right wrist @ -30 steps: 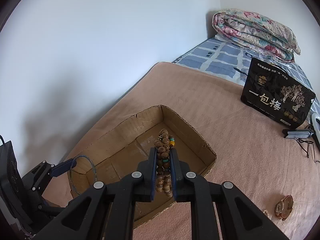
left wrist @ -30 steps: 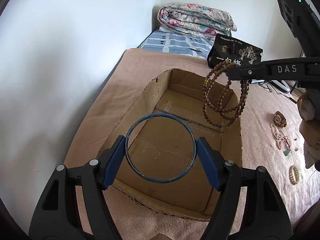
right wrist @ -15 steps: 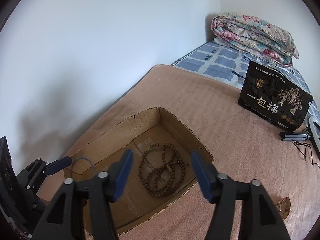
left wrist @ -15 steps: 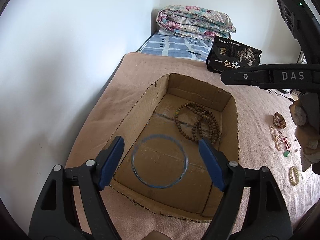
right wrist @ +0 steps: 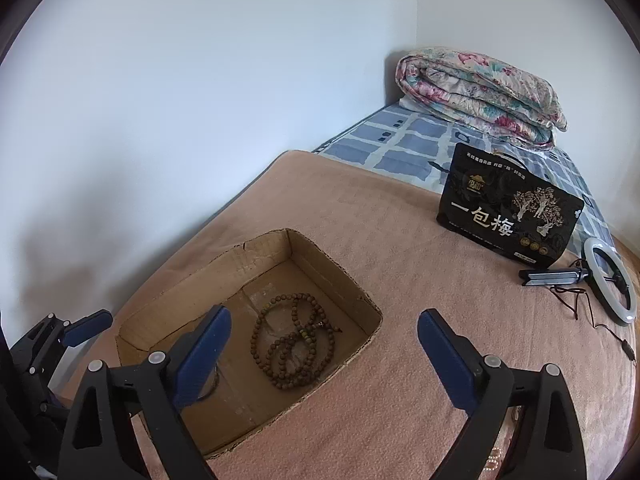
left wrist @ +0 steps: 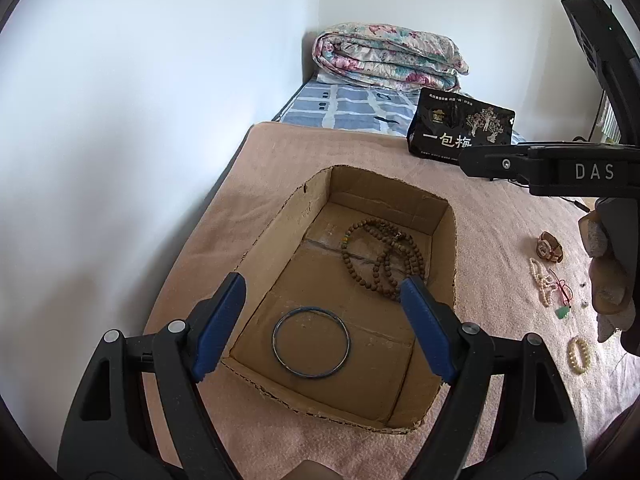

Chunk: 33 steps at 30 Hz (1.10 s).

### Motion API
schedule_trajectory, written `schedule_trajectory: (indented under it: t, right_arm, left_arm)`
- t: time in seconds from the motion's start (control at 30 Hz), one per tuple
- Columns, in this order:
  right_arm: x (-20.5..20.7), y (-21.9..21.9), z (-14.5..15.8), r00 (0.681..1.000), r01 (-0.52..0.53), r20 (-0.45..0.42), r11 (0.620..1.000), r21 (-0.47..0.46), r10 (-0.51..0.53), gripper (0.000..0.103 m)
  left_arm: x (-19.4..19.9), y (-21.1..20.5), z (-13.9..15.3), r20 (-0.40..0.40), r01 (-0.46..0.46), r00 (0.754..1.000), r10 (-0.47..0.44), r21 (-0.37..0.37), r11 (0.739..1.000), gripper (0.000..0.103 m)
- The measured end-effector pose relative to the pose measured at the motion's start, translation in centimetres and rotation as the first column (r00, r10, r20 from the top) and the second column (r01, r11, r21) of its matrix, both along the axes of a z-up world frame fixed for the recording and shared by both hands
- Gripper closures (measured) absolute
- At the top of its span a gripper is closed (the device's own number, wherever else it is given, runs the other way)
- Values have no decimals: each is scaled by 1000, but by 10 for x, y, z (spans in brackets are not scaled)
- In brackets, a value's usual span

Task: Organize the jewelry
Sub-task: 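Move both tools back toward the remaining pearls on the blanket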

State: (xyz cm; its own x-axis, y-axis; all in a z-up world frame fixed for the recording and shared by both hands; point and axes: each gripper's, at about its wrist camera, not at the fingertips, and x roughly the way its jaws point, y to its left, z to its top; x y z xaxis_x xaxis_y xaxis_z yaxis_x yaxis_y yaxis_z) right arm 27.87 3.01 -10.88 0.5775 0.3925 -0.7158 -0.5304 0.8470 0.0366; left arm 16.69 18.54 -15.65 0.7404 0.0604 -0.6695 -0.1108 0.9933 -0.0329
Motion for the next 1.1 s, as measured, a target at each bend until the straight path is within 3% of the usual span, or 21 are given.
schedule_trajectory:
  t: [0.57,1.1]
  right_arm:
    - [-28,-61,28,987,113,114,994,-14,-110,0]
    - [-44,-161,45,970,214,109,976,42,-217,0]
  left_arm:
    - [-14,-46,34,61,36,997,-39,53,998,21]
    - [-22,-106,54,95,102,990,-109,68,992,21]
